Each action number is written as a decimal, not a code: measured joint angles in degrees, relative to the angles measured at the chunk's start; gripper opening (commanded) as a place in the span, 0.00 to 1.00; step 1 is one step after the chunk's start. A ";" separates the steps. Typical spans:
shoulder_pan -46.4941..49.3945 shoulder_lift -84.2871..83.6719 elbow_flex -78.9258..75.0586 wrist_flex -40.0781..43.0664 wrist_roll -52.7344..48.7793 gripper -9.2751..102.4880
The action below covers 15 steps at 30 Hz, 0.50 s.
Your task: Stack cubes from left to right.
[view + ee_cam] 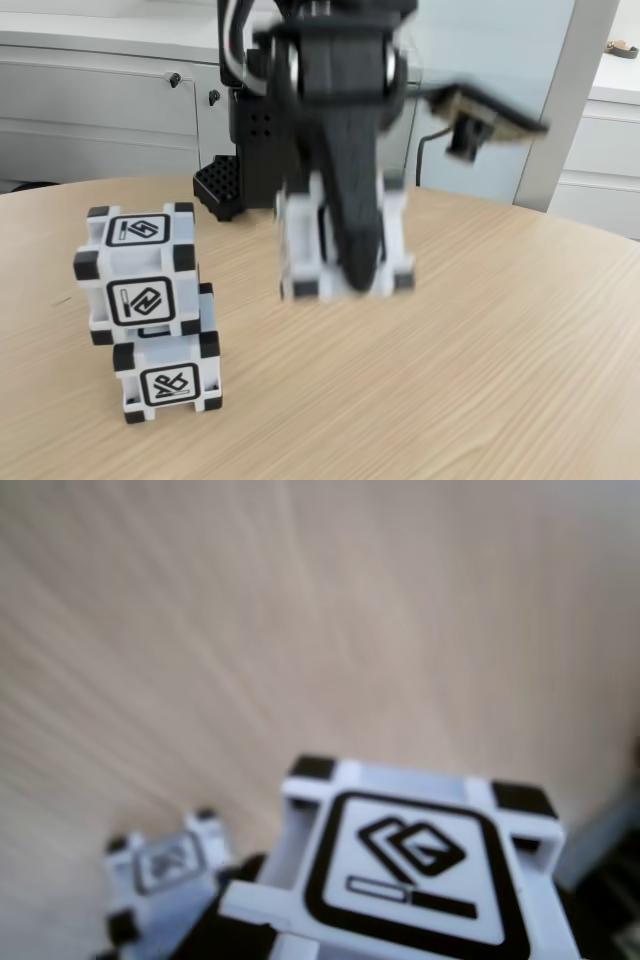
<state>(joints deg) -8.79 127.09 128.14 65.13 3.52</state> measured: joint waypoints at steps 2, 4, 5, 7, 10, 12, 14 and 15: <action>0.00 4.04 0.00 0.00 -1.05 0.08; 0.00 7.91 0.00 0.00 -2.20 0.08; 0.00 9.67 0.00 0.00 -2.72 0.08; 0.00 12.57 0.00 0.00 -4.04 0.08; 0.00 15.64 0.00 0.00 -6.33 0.08; 0.62 17.23 0.00 0.00 -8.00 0.08; 1.76 18.19 0.00 0.00 -9.14 0.08; 2.55 18.54 0.00 0.00 -9.84 0.08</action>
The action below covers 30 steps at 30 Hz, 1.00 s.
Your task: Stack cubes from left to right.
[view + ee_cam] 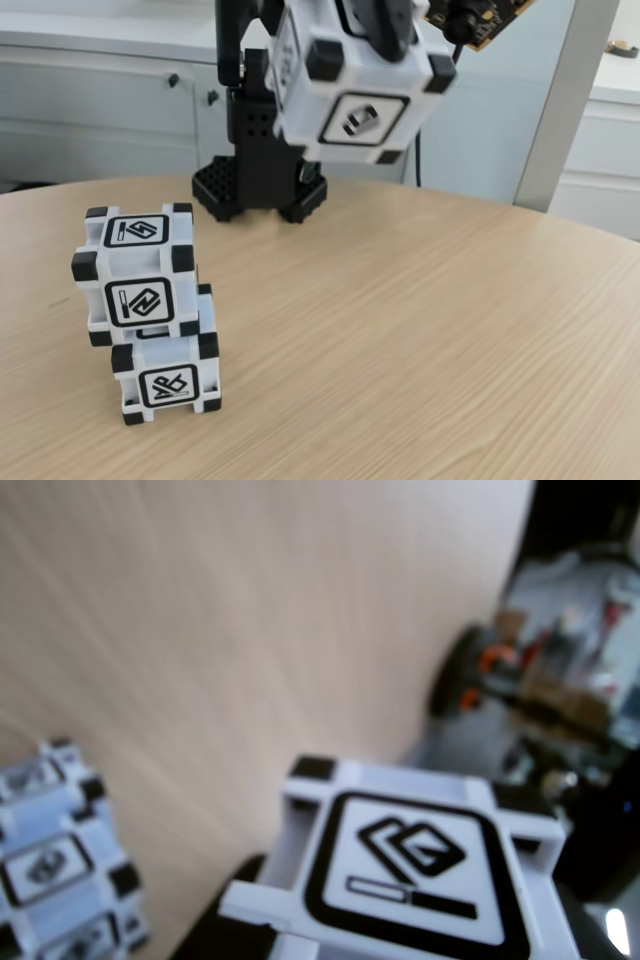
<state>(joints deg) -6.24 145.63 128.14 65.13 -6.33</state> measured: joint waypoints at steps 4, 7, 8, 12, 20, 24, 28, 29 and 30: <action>3.96 0.26 0.00 0.00 -2.29 0.08; 6.33 0.26 0.00 0.00 -3.60 0.08; 6.86 0.26 0.00 0.00 -3.96 0.08; 8.88 0.26 0.00 0.00 -5.36 0.08; 11.51 0.26 0.00 9.58 -6.77 0.08; 11.51 0.26 0.00 15.21 -6.77 0.08; 11.60 0.26 0.00 16.44 -7.47 0.08; 11.78 0.26 0.00 16.61 -7.73 0.08; 12.04 0.26 0.00 16.61 -8.09 0.08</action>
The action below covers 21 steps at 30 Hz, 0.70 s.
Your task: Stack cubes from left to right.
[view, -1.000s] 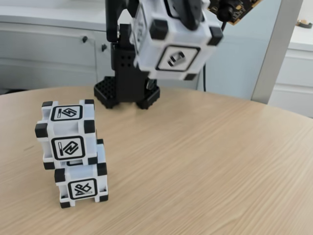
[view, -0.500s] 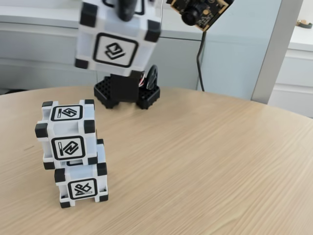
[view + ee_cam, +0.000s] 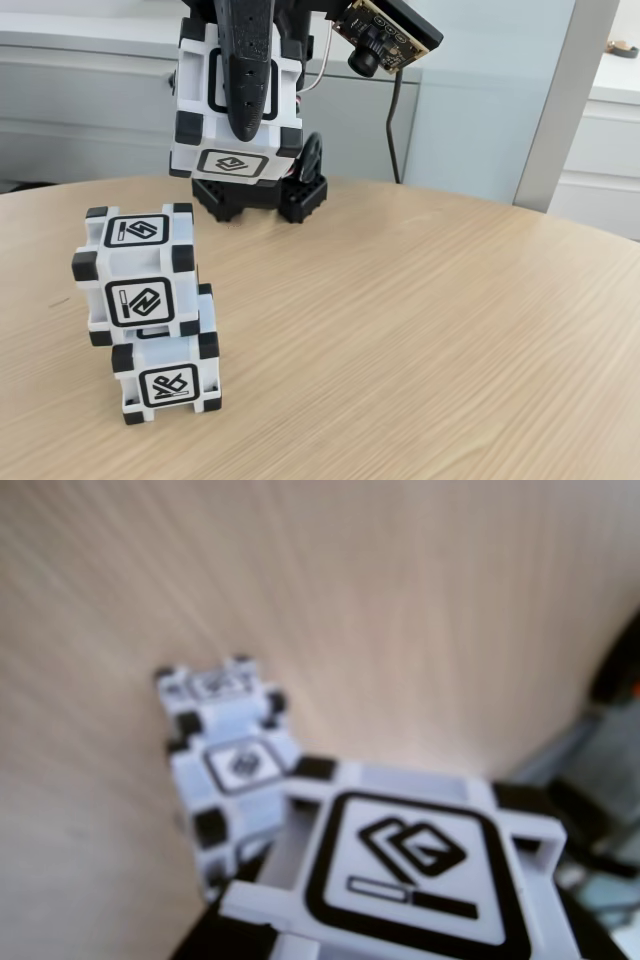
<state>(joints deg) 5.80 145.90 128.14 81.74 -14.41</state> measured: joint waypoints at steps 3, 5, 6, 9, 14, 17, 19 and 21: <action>2.11 0.00 0.00 0.09 -1.49 0.08; 3.96 0.00 0.00 0.09 -2.55 0.08; 4.83 0.00 0.00 0.09 -3.08 0.08; 7.21 0.00 0.00 0.09 -4.57 0.08; 10.37 0.00 0.00 0.09 -6.59 0.08; 11.78 0.00 0.00 0.09 -7.38 0.08; 12.39 0.00 0.00 0.09 -7.47 0.08; 12.74 0.00 0.00 0.09 -7.47 0.08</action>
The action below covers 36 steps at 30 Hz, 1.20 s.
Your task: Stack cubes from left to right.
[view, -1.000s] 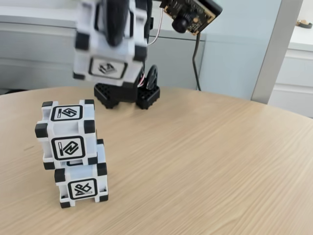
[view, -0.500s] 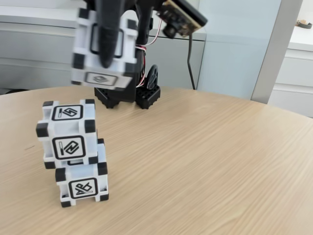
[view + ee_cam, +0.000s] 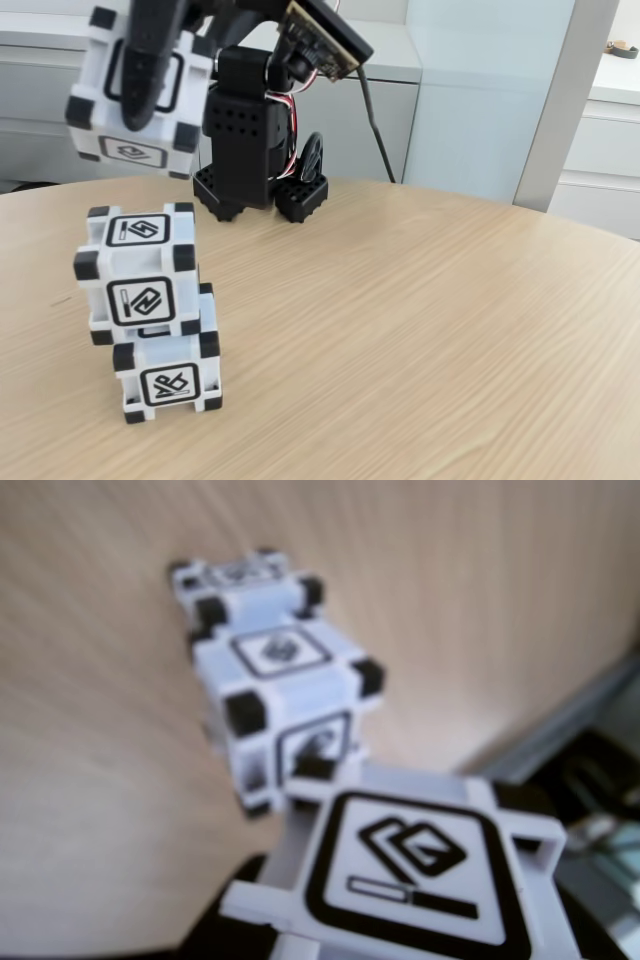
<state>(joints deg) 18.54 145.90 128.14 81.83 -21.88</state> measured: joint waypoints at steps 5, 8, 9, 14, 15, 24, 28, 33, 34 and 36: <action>0.00 0.00 0.00 0.00 0.00 0.08; 0.00 0.00 0.00 0.00 -0.53 0.08; 0.09 0.00 0.00 0.00 -0.70 0.08; 2.64 0.00 0.00 0.00 -2.81 0.08; 2.99 0.00 0.00 0.00 -2.99 0.08; 3.16 0.00 0.00 0.00 -2.99 0.08; 3.16 0.00 0.00 0.00 -2.99 0.08; 3.16 0.00 0.00 0.00 -2.99 0.08; 3.16 0.00 0.00 0.00 -2.99 0.08; 3.16 0.00 0.00 0.00 -2.99 0.08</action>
<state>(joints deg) 21.71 145.90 128.14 81.83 -24.87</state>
